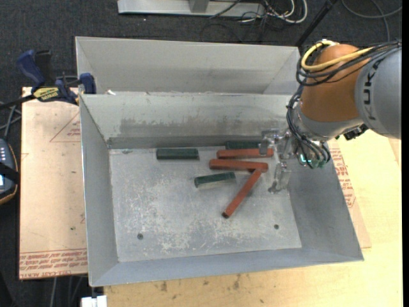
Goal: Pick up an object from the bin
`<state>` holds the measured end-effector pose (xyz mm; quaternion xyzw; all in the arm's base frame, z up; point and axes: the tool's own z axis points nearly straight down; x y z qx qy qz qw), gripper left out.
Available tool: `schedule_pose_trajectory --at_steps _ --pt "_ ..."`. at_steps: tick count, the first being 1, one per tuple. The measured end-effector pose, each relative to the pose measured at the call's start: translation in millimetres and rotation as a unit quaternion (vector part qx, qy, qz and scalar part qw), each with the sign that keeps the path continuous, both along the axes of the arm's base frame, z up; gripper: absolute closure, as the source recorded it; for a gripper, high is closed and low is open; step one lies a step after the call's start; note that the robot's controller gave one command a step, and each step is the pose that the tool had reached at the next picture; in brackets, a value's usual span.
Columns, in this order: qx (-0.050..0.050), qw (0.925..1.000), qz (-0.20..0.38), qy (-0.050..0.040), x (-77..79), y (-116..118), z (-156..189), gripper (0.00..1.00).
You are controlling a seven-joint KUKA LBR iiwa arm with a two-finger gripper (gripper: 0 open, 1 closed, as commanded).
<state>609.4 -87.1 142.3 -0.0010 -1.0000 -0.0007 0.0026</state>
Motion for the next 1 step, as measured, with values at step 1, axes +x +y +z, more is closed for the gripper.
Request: schedule_pose_trajectory --at_steps 1 --pt "0.000 1.0000 0.001 -0.0035 2.0 0.1 3.8 0.00"
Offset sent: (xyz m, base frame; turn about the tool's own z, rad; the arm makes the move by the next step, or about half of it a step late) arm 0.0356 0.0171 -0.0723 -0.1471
